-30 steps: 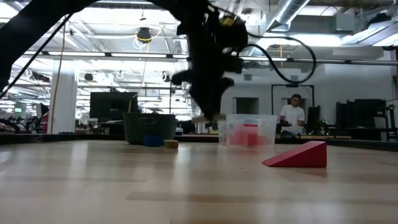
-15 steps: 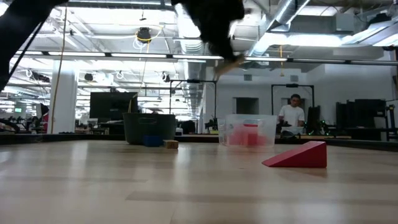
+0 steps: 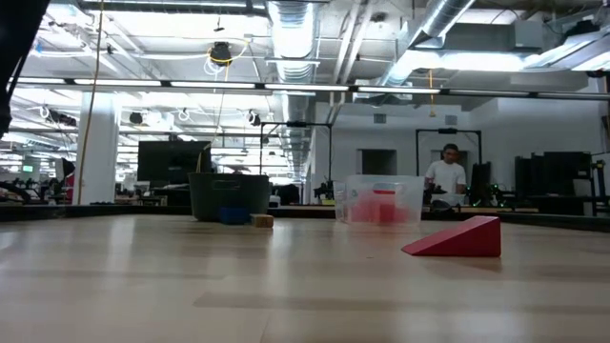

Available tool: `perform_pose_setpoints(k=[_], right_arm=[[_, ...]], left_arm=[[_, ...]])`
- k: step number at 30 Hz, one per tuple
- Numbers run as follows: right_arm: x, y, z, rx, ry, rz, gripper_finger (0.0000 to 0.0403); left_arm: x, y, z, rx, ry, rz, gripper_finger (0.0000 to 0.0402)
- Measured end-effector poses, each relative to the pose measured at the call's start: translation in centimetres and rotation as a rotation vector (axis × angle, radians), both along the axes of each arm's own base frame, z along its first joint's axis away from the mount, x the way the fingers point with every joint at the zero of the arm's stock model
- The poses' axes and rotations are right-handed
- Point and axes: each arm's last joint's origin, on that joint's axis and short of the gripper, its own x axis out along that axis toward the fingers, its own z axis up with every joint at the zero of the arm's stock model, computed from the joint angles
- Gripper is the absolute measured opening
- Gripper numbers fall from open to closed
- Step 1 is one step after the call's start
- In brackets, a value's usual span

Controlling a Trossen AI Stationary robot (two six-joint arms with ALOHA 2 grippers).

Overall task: Sort blocks
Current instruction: Put the brown block into the bottom transparent bin

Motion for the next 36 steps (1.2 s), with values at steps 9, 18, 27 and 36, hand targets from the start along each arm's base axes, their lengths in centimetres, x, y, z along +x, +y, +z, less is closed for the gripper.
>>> perform_pose_setpoints(k=[9,18,27,36], right_arm=[[0.7,-2.1,0.2,-0.088,0.012,-0.083,0.0210],[1.9,-3.5,0.9,-0.137,-0.032,-0.089,0.0250],[3.2,-3.9,1.9,-0.184,-0.114,-0.018,0.0248],[3.4,-4.3,2.1,-0.213,-0.126,-0.030,0.0161]], left_arm=[[0.0,-2.4,3.1,0.001,-0.280,-0.070,0.0093],[0.1,-3.3,3.8,0.002,-0.357,-0.092,0.0093],[0.1,-3.3,3.9,0.008,-0.370,-0.091,0.0093],[0.1,-3.3,3.8,0.009,-0.359,-0.083,0.0093]])
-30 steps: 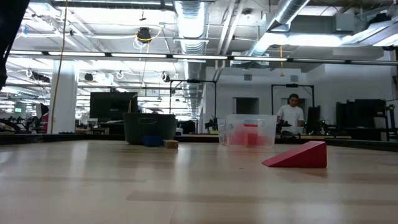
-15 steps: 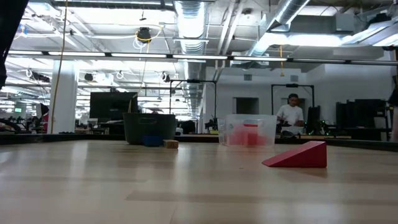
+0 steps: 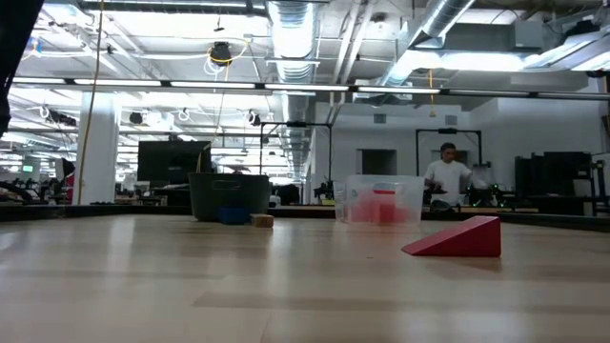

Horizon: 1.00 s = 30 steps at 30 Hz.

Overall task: Sort blocks
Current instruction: Put the brown block into the bottom transparent bin

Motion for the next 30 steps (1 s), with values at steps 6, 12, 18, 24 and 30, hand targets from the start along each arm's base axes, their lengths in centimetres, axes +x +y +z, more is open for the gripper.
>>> perform_pose_setpoints(k=[6,12,18,24,30], right_arm=[[0.0,0.0,-0.1,0.001,0.005,-0.002,0.0062],[-0.1,0.0,0.0,0.004,0.003,-0.006,0.0046],[-2.2,0.4,-0.6,0.197,0.039,0.017,0.0053],[-4.4,1.4,-4.3,0.738,0.431,0.086,0.0054],[-4.8,5.1,-10.4,1.019,0.785,0.020,0.0054]], left_arm=[[0.0,0.2,-0.2,-0.054,0.032,0.077,0.0115],[0.0,0.3,-0.5,-0.066,0.057,0.100,0.0250],[-1.1,1.0,-1.0,-0.115,0.189,0.120,0.0313],[-3.9,1.3,-0.9,-0.127,0.369,0.146,0.0309],[-5.1,2.9,-2.7,-0.145,0.582,0.201,0.0304]])
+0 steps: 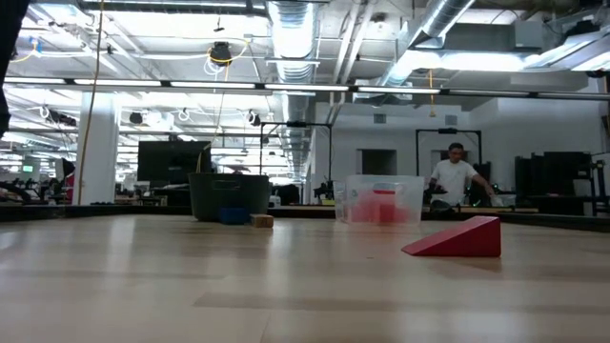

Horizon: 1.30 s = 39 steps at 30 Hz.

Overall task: Sort blocks
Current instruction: Put the brown block into the bottom transparent bin, then put the red block into the orange bin

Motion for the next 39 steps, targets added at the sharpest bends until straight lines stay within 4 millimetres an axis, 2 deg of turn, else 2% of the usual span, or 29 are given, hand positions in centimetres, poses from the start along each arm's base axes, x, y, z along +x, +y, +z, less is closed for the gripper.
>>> perform_pose_setpoints(k=[5,10,15,21,26,30,33,36,39], right_arm=[[-0.5,4.5,-3.7,0.265,0.113,-0.038,0.0054],[-1.9,7.3,-7.6,0.390,0.288,-0.204,0.0054],[-2.8,9.4,-10.6,0.475,0.410,-0.340,0.0054],[-2.7,11.1,-13.2,0.399,0.487,-0.372,0.0068],[-2.2,11.8,-15.2,0.317,0.555,-0.391,0.0105],[-2.1,12.3,-16.0,0.309,0.641,-0.389,0.0156],[-2.0,12.4,-15.8,0.339,0.638,-0.381,0.0192],[-1.9,12.0,-14.7,0.393,0.624,-0.390,0.0218],[-1.6,11.3,-12.8,0.456,0.604,-0.405,0.0228]], left_arm=[[-0.1,0.9,-2.6,0.011,0.150,-0.007,0.0296],[0.3,0.3,-4.9,0.003,0.160,-0.111,0.0284],[0.9,-0.8,-9.5,-0.047,0.214,-0.202,0.0272],[0.6,-2.6,-14.0,-0.119,0.304,-0.276,0.0265],[0.8,-4.9,-16.5,-0.113,0.306,-0.339,0.0265],[1.0,-6.6,-18.0,-0.105,0.255,-0.383,0.0265],[1.2,-7.9,-18.7,-0.098,0.203,-0.411,0.0265],[1.3,-8.9,-19.4,-0.090,0.189,-0.434,0.0265],[1.9,-9.7,-20.1,-0.083,0.171,-0.435,0.0265]])
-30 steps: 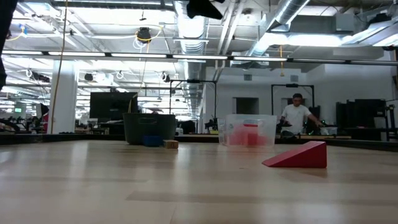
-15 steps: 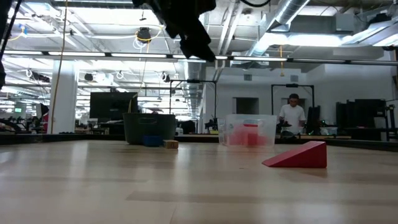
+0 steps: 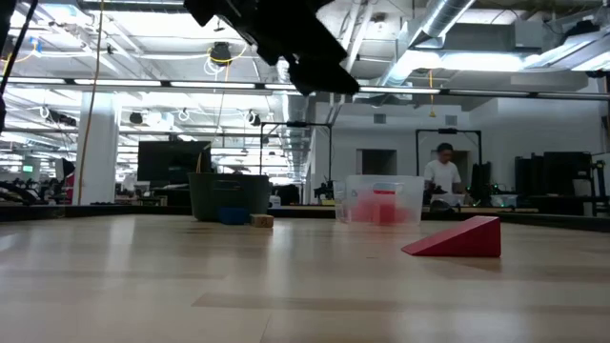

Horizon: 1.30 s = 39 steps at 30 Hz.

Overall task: Sort blocks
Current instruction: Put the red block into the orange bin

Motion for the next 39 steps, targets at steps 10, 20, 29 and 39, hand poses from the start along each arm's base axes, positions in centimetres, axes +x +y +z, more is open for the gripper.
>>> perform_pose_setpoints(k=[10,20,29,39], right_arm=[[0.8,-3.8,7.9,-0.099,-0.193,-0.150,0.0210],[1.3,-7.5,11.2,-0.422,-0.540,0.020,0.0205],[1.8,-7.9,11.2,-0.564,-0.645,0.160,0.0205],[1.9,-8.0,11.3,-0.598,-0.662,0.163,0.0204]], left_arm=[[2.4,-3.5,-3.8,-0.103,-0.009,0.010,0.0265],[5.1,-5.6,-7.8,-0.100,-0.172,0.146,0.0265],[6.0,-5.6,-11.2,-0.077,-0.176,0.347,0.0265],[7.3,-6.3,-12.1,-0.138,-0.171,0.285,0.0279]])
